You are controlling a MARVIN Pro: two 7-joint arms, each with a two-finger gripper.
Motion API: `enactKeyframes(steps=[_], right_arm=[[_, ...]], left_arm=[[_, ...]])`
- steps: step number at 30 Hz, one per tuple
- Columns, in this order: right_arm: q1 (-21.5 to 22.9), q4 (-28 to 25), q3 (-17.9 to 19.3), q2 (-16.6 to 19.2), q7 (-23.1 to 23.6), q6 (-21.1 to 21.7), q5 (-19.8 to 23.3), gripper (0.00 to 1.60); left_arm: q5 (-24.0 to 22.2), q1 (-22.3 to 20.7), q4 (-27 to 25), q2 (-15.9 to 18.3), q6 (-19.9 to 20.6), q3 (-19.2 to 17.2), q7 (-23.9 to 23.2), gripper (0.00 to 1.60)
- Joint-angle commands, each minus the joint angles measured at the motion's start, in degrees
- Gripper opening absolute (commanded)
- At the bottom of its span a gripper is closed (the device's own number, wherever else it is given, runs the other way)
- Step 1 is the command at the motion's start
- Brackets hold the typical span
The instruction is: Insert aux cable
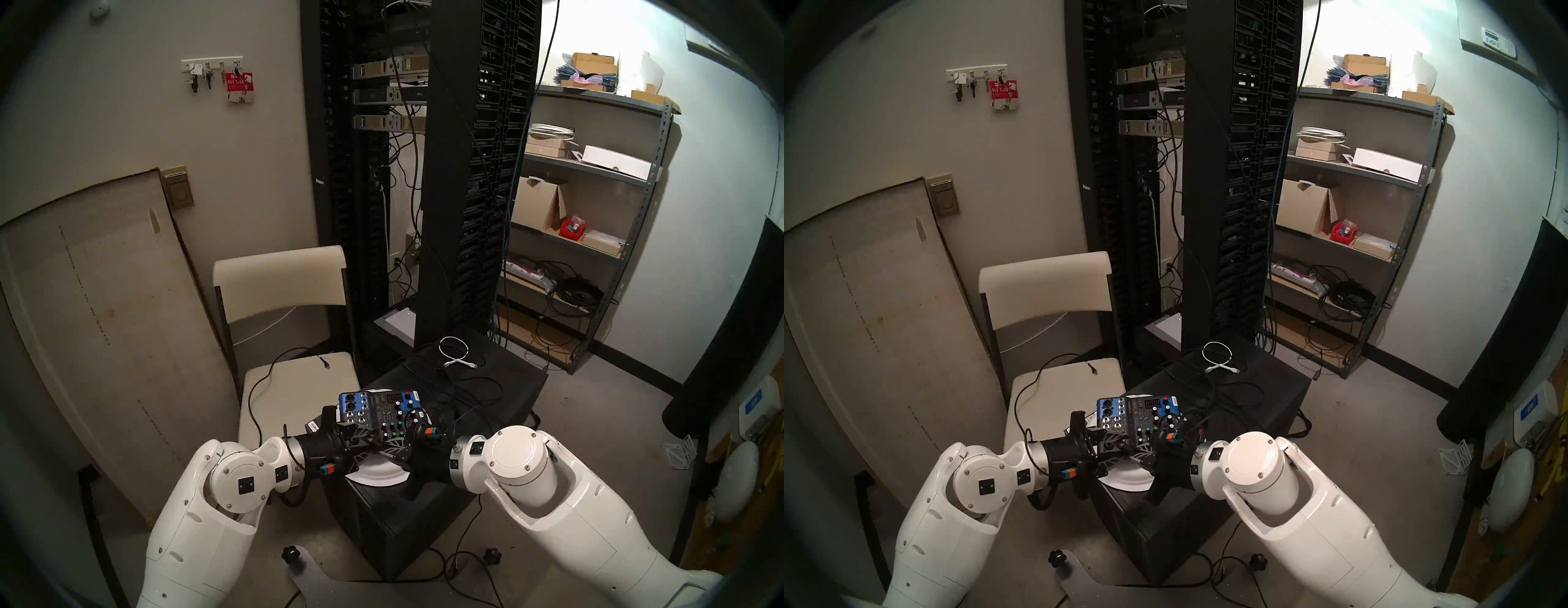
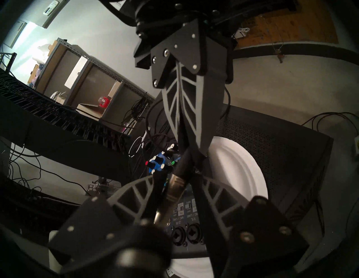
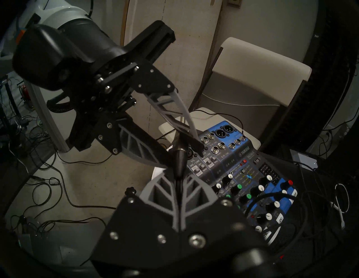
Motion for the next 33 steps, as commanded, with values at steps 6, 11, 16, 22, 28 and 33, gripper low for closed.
enactKeyframes(steps=[6, 11, 16, 22, 28, 33], right_arm=[[1.17, -1.50, -0.04, -0.56, 0.92, 0.37, 0.37, 0.00], [1.24, -1.59, -0.10, -0.67, 1.07, 0.27, 0.32, 0.00], [0.86, -1.72, 0.28, -0.90, 1.00, -0.34, 0.77, 0.00], [-0.04, -2.78, 1.29, -1.02, 1.28, -1.91, 2.03, 0.58], [-1.29, -3.58, 3.30, -1.39, 1.63, -4.91, 4.25, 1.37], [-2.33, -4.40, 4.87, -1.86, 2.37, -6.85, 6.40, 1.60]], left_arm=[[1.70, 0.20, -0.26, 0.24, -1.53, -0.44, 2.00, 0.42], [2.09, 0.16, -0.05, 0.13, -2.19, -0.57, 2.49, 0.00], [1.91, 0.26, 0.22, -0.21, -2.75, -0.78, 3.03, 0.00], [1.14, 0.63, 0.84, -1.01, -3.62, -1.17, 4.32, 0.00], [2.14, 0.90, 1.72, -1.05, -4.98, -1.05, 5.88, 0.00], [1.34, 1.20, 2.26, -1.53, -5.49, -1.33, 6.67, 0.00]])
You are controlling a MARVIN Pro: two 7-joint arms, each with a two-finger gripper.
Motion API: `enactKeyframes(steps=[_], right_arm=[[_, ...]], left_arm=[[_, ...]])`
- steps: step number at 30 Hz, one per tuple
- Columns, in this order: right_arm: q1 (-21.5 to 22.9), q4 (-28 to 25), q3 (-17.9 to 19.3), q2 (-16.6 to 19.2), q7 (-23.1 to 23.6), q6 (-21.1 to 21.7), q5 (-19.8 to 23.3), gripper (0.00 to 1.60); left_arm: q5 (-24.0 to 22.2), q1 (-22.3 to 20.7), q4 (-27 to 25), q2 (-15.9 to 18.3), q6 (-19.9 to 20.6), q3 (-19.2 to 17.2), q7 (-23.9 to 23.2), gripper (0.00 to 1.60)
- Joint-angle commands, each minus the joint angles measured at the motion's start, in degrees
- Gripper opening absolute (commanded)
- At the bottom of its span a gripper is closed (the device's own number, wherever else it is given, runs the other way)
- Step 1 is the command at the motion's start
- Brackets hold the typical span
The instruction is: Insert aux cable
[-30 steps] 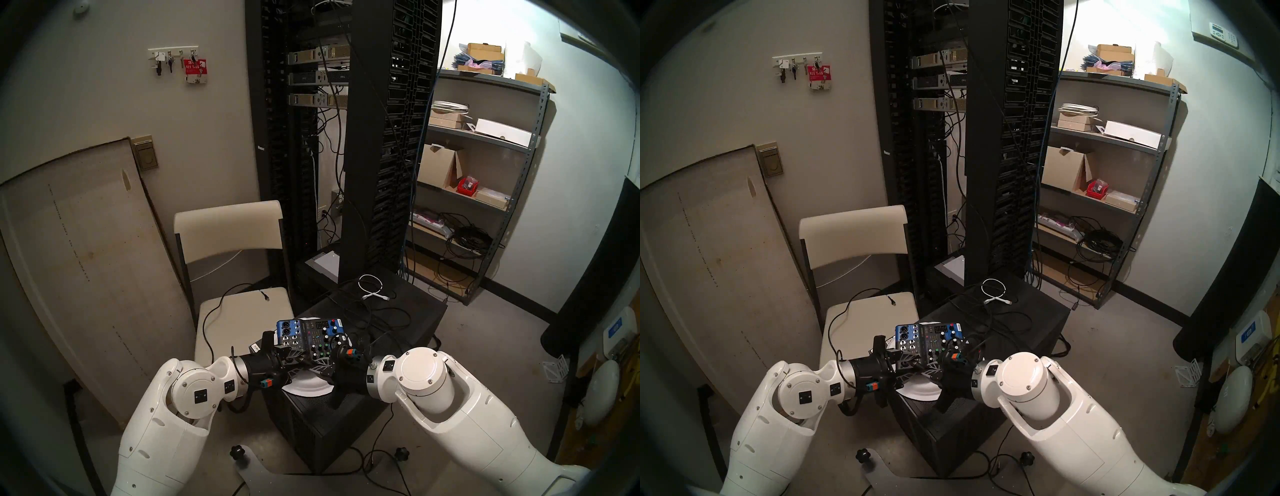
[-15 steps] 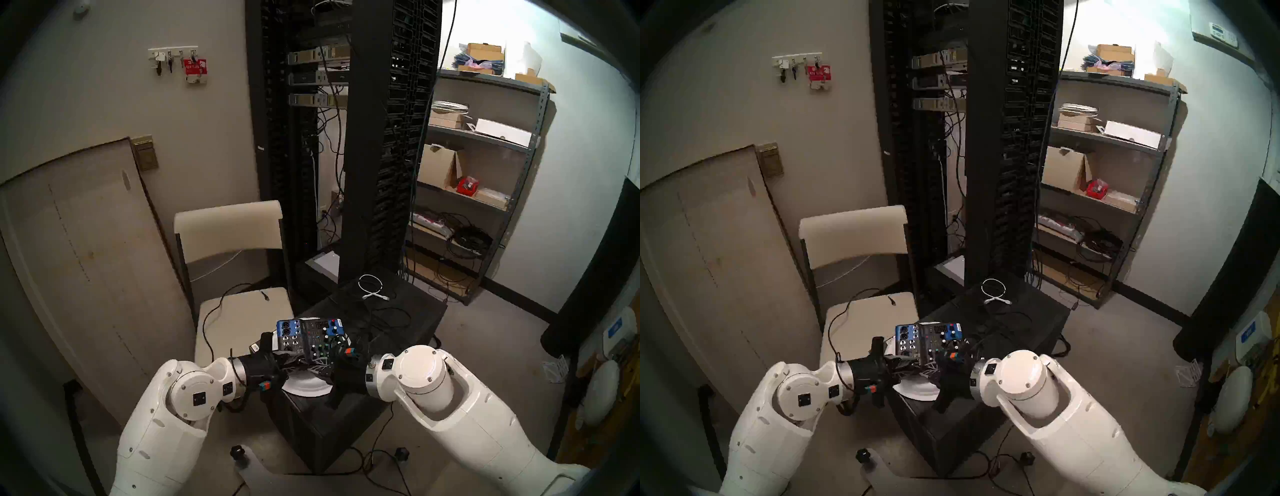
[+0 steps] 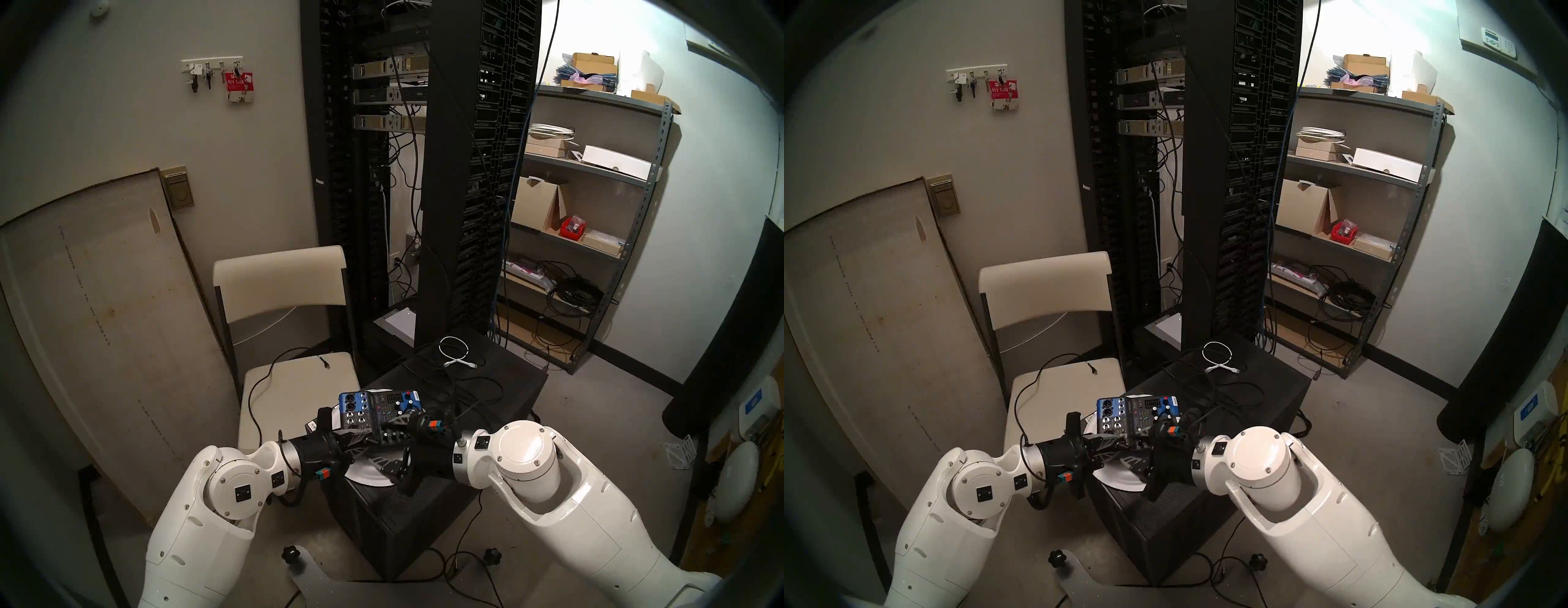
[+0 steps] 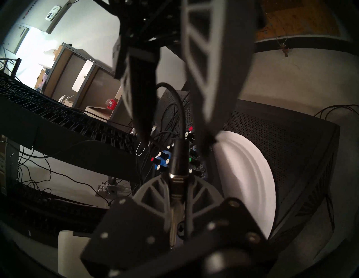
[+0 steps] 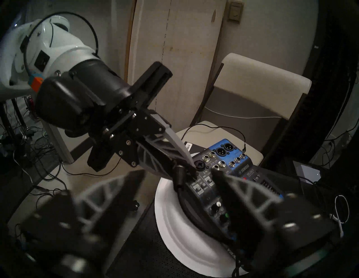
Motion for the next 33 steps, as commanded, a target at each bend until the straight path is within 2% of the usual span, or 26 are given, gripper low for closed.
enactKeyframes(steps=[1, 9, 20, 28, 29, 33], right_arm=[[-1.40, -2.72, 2.09, -1.23, 0.32, -3.54, 3.42, 1.60], [-4.86, -5.31, 4.61, -1.69, 0.06, -5.53, 6.19, 1.60], [-12.94, -9.55, 6.13, -1.65, -1.20, -7.44, 9.13, 1.60], [-17.25, -9.88, 6.50, -1.90, -2.47, -9.31, 10.08, 1.60], [-17.55, -9.92, 6.50, -1.88, -2.53, -9.47, 10.12, 1.53], [-17.97, -8.48, 6.65, -3.23, -4.57, -10.66, 9.60, 1.49]], left_arm=[[-0.82, 0.27, 0.08, -0.87, -1.07, -0.19, 1.74, 0.00], [-4.80, 1.18, 0.68, -2.80, -0.45, -1.55, 2.39, 0.00], [-20.28, 1.72, 2.40, -7.18, 2.10, -4.66, 1.67, 0.00], [-30.58, 0.67, 3.88, -7.89, 4.41, -5.31, -1.42, 0.00], [-31.07, 0.49, 4.03, -7.80, 4.55, -5.36, -1.74, 0.00], [-35.37, -0.14, 4.50, -7.53, 5.47, -5.60, -4.28, 0.00]])
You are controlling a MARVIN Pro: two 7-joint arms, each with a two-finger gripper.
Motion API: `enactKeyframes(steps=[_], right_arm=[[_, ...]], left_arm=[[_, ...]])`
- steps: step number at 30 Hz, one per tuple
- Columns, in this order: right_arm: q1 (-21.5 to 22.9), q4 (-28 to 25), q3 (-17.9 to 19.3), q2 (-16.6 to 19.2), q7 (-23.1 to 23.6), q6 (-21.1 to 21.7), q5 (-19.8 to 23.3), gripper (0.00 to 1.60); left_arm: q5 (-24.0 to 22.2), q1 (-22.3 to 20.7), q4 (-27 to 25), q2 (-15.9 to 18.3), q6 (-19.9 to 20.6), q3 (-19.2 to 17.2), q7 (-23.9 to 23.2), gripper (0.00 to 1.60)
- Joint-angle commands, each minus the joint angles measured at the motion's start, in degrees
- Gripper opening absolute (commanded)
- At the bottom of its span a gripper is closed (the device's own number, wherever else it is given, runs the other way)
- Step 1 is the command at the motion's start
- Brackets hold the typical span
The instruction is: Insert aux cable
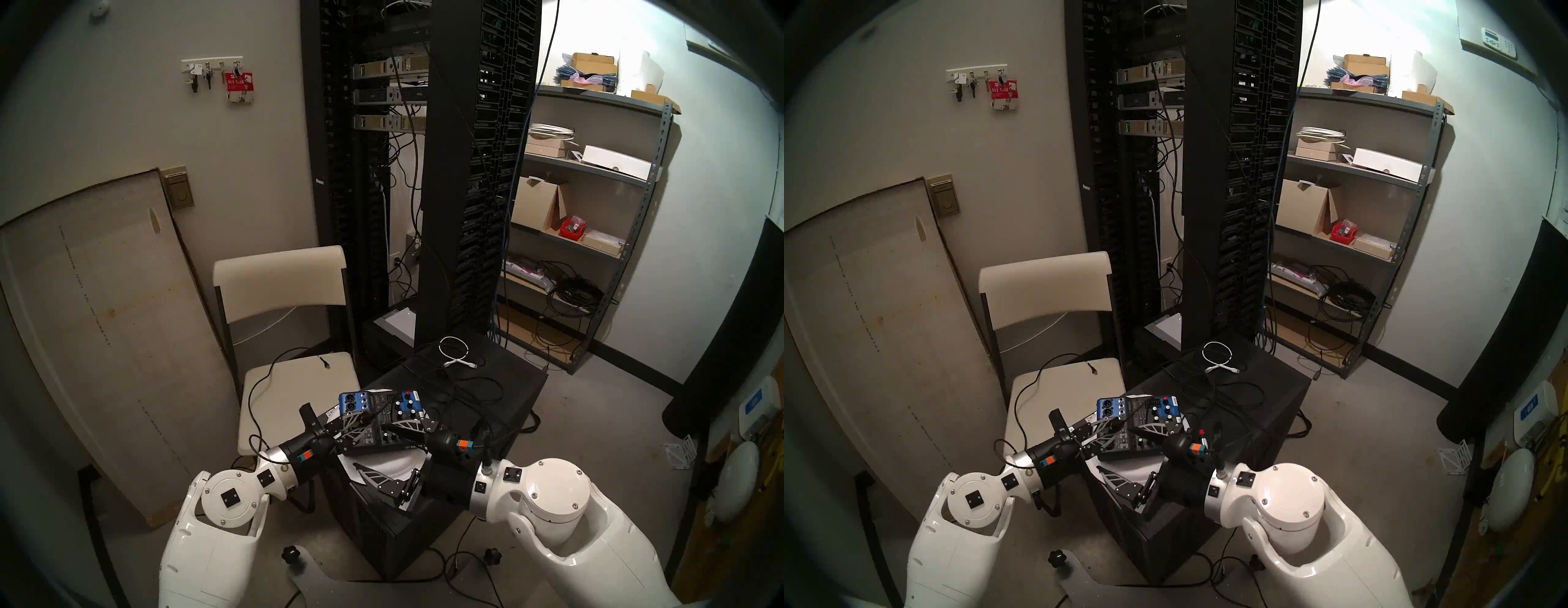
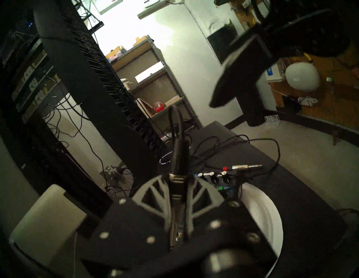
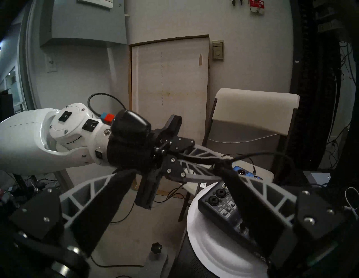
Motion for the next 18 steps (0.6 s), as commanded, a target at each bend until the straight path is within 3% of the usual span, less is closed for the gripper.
enactKeyframes(steps=[1, 3, 9, 18], right_arm=[[-1.90, 0.42, -0.04, -2.26, -1.96, -2.86, 0.63, 1.47], [-1.48, 1.12, -0.02, -2.97, -2.47, -3.15, 0.71, 1.46], [0.44, 4.39, 0.58, -6.53, -4.06, -4.05, 3.02, 1.19], [0.67, 6.28, 1.72, -9.76, -5.55, -5.78, 6.43, 1.14]], left_arm=[[-7.48, -1.49, 0.06, -0.82, 1.19, -0.22, -2.93, 0.00], [-8.02, -1.50, 0.01, -0.70, 1.36, -0.07, -3.55, 0.00], [-11.54, -1.03, 0.46, -1.36, 1.87, 0.22, -5.65, 0.00], [-13.82, -0.24, 0.53, -1.56, 2.78, 0.42, -7.33, 0.00]])
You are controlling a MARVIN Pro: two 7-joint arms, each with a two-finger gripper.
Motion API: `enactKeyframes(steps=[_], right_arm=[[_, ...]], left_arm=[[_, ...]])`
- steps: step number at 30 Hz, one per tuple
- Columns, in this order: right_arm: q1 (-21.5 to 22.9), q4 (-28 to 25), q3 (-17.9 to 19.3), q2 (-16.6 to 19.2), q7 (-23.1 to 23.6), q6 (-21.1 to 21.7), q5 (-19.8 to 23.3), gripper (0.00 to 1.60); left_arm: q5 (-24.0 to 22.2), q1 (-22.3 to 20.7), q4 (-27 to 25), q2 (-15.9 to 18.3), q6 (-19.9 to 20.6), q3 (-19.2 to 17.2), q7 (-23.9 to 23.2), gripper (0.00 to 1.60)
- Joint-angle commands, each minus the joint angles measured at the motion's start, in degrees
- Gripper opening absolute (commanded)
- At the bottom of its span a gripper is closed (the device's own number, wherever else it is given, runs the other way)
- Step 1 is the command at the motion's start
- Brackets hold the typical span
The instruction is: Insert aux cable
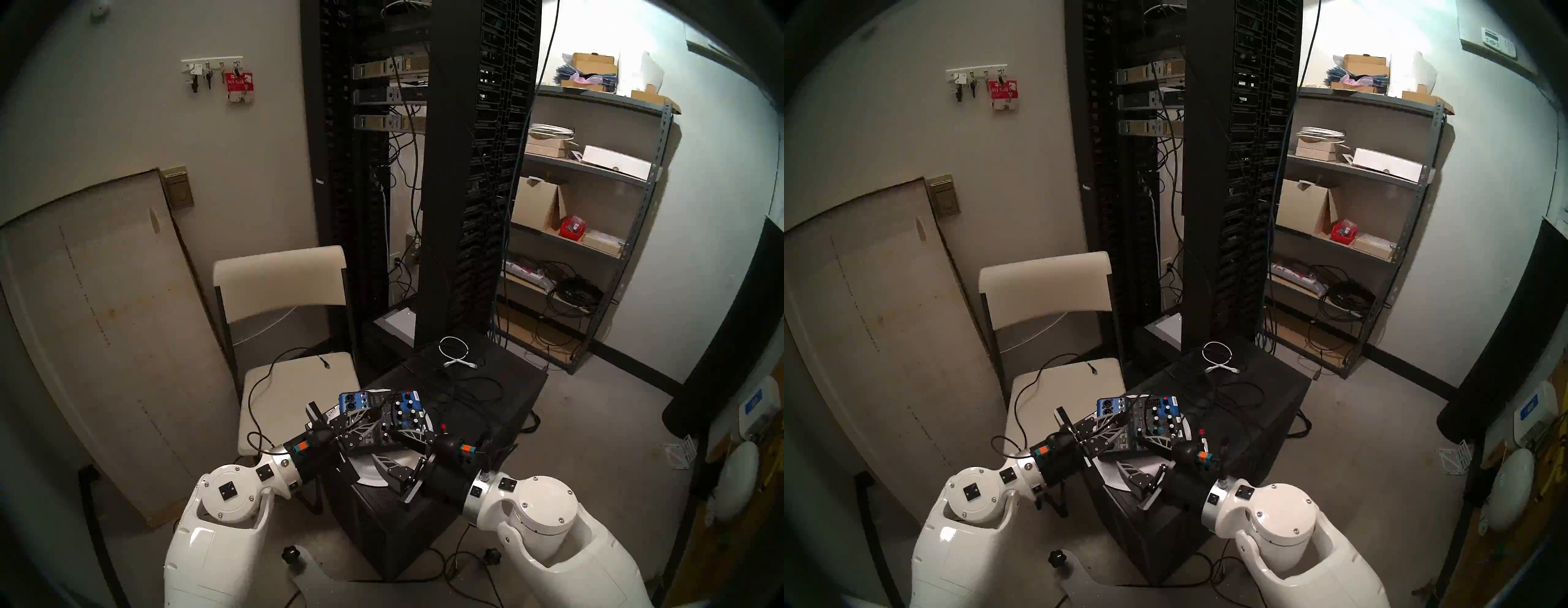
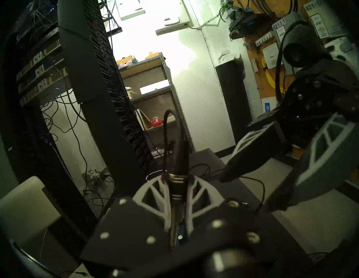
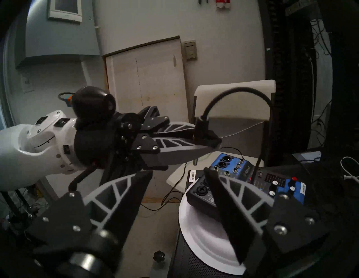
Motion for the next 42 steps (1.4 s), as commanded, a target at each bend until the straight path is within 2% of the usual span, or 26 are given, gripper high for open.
enactKeyframes(steps=[1, 4, 9, 22, 27, 29, 35, 42], right_arm=[[1.03, -1.07, 0.43, -3.56, -0.57, -1.89, 2.91, 1.14], [0.93, -1.45, 1.13, -3.75, -0.87, -1.84, 3.69, 1.10], [1.53, -1.17, 1.28, -4.20, -1.12, -1.82, 4.16, 1.12], [3.13, 0.56, -1.11, -5.55, -1.53, -1.66, 3.74, 1.09], [3.44, 1.32, -1.69, -5.79, -1.67, -1.84, 3.50, 0.92], [3.60, 1.64, -1.83, -5.94, -1.85, -1.97, 3.37, 0.80], [3.75, 2.18, -1.88, -6.34, -2.43, -2.49, 3.20, 0.72], [4.13, 2.63, -1.89, -6.85, -3.00, -3.11, 3.62, 0.73]], left_arm=[[-3.15, 0.61, -0.61, -0.64, 0.31, -0.31, -0.92, 0.00], [-4.45, 0.87, -0.33, -0.65, 0.83, -0.65, -1.54, 0.00], [-5.07, 1.02, -0.02, -0.87, 0.65, -0.91, -2.03, 0.00], [-7.46, 1.12, 0.19, -1.98, 0.99, -1.31, -3.60, 0.00], [-7.85, 0.98, 0.23, -2.41, 1.06, -1.41, -3.81, 0.00], [-7.88, 0.95, 0.17, -2.48, 1.15, -1.46, -3.90, 0.00], [-7.96, 0.98, -0.04, -2.54, 1.55, -1.61, -4.18, 0.00], [-8.20, 1.02, 0.11, -2.62, 1.79, -1.68, -4.60, 0.00]])
